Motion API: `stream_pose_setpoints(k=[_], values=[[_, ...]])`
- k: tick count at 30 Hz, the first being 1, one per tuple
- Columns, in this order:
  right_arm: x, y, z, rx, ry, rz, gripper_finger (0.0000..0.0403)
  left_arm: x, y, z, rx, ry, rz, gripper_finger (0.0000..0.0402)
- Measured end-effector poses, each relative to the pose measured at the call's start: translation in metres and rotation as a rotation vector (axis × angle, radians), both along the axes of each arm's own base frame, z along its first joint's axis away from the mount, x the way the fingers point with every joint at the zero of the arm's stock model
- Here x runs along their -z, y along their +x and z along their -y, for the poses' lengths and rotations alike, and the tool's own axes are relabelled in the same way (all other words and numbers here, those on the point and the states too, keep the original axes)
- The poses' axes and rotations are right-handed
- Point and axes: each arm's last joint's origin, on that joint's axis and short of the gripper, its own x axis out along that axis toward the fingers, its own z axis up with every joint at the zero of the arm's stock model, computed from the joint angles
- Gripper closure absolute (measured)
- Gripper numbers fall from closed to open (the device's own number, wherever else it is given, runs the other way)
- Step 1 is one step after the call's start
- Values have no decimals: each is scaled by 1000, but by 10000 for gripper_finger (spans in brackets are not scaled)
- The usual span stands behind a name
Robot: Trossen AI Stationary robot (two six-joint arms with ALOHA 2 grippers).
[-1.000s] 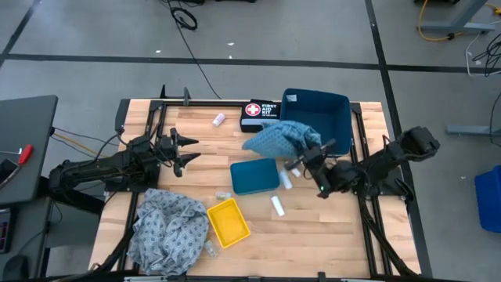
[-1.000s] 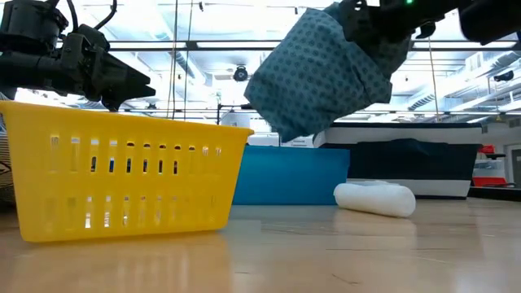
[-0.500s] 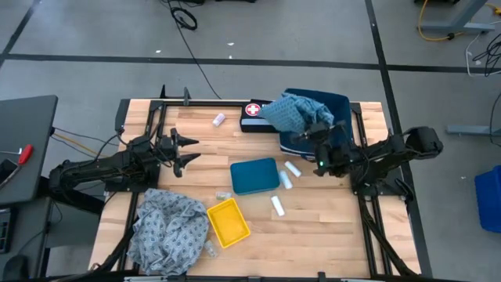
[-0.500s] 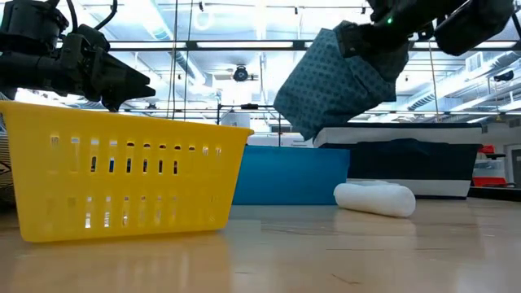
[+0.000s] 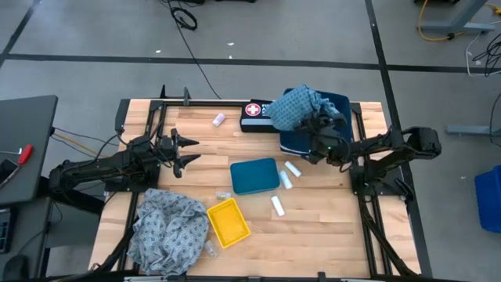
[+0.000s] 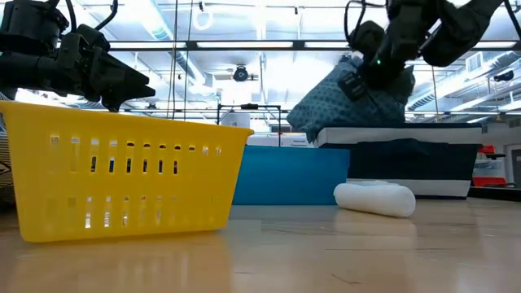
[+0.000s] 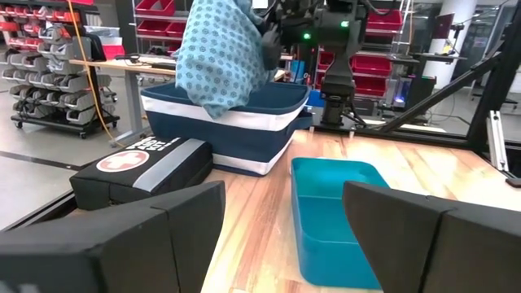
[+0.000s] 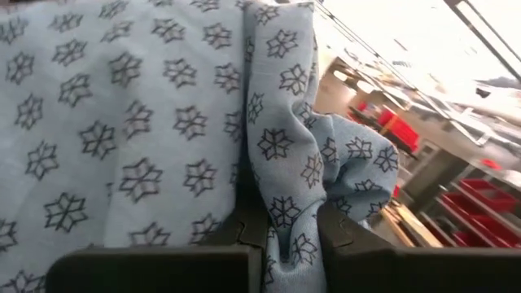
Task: Pick & place medical supplies in basket/bin
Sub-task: Put the blue patient gown into the white and blue bin
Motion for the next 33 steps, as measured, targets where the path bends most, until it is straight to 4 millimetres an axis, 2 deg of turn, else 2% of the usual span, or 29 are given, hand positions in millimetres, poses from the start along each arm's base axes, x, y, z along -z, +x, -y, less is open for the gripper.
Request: stream_pose_setpoints(k=[7, 14, 16, 22, 29, 33], values=[[16, 1, 2, 13, 5, -26, 367, 0, 0, 0, 1, -4, 1, 150], [18, 1, 1, 11, 2, -5, 367, 0, 0, 0, 1, -10, 2, 150], [18, 1, 0, -4, -2, 34, 367, 0, 0, 0, 1, -10, 3, 150], [21, 8, 1, -231, 26, 266, 367, 0, 0, 0, 1, -11, 3, 150], [39, 4, 7, -256, 118, 317, 367, 0, 0, 1, 22, -17, 4, 150], [56, -2, 11, -284, 253, 362, 367, 0, 0, 1, 22, -17, 4, 150]])
